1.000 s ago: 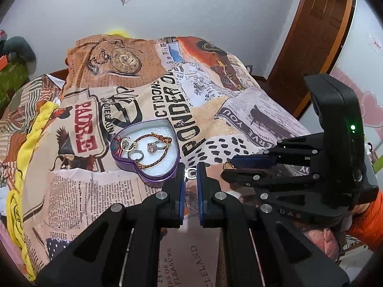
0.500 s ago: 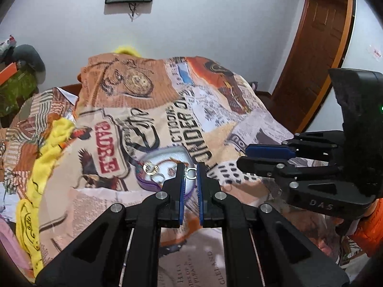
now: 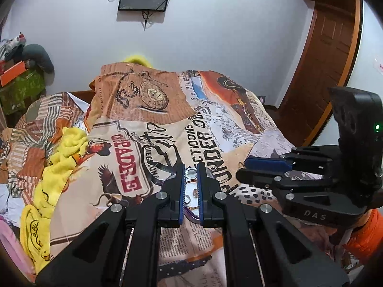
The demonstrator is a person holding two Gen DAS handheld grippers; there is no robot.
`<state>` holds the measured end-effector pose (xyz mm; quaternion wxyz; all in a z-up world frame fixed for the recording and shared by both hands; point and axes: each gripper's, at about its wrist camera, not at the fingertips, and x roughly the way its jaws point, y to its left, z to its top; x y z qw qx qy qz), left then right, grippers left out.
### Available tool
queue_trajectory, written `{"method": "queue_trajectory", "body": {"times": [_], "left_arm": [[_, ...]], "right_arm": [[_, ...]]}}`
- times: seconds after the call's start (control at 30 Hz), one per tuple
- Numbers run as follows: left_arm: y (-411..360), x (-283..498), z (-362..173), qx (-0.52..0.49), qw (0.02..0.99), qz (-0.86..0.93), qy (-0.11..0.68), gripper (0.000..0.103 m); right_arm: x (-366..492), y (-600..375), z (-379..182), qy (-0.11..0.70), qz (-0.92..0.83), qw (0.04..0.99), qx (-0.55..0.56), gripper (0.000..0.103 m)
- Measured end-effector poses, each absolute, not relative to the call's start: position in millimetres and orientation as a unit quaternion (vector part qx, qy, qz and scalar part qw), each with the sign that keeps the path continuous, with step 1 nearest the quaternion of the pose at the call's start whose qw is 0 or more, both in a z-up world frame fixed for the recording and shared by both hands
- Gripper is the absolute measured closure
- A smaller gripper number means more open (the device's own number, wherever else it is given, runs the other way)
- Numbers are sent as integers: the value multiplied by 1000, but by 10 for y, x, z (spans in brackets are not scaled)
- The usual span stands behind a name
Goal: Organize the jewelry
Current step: 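Carry both rings into the heart tin and open both grippers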
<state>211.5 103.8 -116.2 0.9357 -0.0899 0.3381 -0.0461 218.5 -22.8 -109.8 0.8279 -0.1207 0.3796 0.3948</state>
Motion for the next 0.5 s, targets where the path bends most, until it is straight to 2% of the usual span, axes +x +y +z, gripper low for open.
{"method": "queue_trajectory", "body": {"times": [0.5], "left_arm": [[1078,2575,-1849,-123,898,-78,415,96]], "right_arm": [[2306,130,-1655,437,411,781,-175,84]]}}
